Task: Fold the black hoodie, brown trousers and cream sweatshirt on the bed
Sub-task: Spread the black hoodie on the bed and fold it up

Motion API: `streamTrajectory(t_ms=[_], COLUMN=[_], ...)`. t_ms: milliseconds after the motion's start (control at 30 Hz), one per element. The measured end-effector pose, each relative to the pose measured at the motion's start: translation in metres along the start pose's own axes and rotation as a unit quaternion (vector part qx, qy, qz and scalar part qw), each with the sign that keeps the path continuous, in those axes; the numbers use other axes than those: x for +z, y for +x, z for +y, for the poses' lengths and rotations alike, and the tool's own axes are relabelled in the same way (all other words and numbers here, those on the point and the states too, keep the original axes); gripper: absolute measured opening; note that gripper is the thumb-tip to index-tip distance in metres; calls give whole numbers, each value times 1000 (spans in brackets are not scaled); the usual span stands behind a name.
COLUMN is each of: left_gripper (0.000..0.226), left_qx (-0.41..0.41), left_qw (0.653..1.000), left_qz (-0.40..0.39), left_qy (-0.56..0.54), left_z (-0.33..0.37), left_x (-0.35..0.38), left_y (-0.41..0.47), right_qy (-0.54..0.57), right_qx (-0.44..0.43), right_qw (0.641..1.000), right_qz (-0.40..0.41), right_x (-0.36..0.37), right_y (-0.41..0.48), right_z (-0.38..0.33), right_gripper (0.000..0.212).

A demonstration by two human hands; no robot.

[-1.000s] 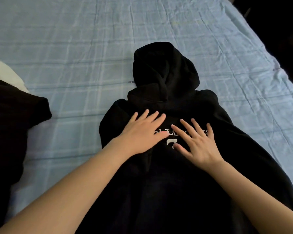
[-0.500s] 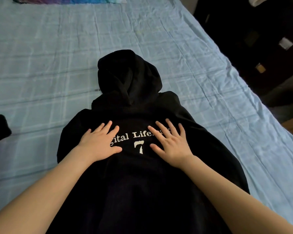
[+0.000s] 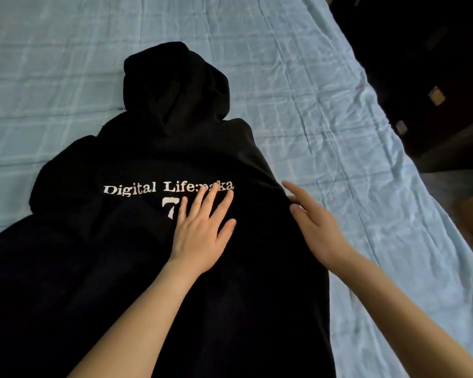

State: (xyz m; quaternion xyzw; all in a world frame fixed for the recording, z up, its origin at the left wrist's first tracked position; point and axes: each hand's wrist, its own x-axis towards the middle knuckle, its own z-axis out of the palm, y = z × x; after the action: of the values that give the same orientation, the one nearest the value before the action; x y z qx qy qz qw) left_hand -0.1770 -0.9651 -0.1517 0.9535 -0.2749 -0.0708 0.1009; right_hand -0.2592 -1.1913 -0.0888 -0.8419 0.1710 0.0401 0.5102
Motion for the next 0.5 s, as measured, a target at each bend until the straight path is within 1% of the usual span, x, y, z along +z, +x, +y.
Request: streamTrajectory(t_ms=[67, 133, 200, 233, 267, 300, 333, 367, 400, 433, 500], left_gripper=[62, 60, 60, 60, 60, 59, 59, 64, 68, 68, 51], left_qx=[2, -3, -21, -39, -66, -103, -136, -160, -170, -170, -168], left_qw=[1000, 1000, 999, 997, 992, 979, 954, 917, 881, 863, 865], left_qz=[-5, -12, -43, -62, -78, -80, -63, -42, -29, -26, -12], left_qy=[-1, 2, -6, -30, -79, -158, -258, -363, -441, -475, -473], left_z=[0, 2, 7, 11, 18, 28, 40, 55, 68, 80, 90], left_x=[-2, -5, -12, -18, -25, -32, -38, -44, -47, -48, -44], left_y=[0, -1, 1, 3, 5, 3, -2, -11, -22, -33, -47], right_qy=[105, 182, 183, 174, 170, 170, 169, 165, 162, 162, 175], right_qx=[73, 134, 147, 144, 139, 134, 127, 118, 111, 106, 104], right_qw=[992, 973, 967, 967, 968, 969, 970, 973, 976, 978, 978], right_qz=[-1, -49, -104, -115, -117, -117, -116, -112, -99, -80, -52], right_x=[-10, -17, -21, -21, -20, -17, -12, -5, 3, 12, 23], right_y=[-13, -28, -39, -42, -44, -46, -48, -50, -54, -59, -67], right_z=[5, 7, 6, 4, 0, -4, -7, -10, -12, -14, -14], right_gripper=[46, 41, 35, 33, 34, 36, 39, 41, 42, 41, 36])
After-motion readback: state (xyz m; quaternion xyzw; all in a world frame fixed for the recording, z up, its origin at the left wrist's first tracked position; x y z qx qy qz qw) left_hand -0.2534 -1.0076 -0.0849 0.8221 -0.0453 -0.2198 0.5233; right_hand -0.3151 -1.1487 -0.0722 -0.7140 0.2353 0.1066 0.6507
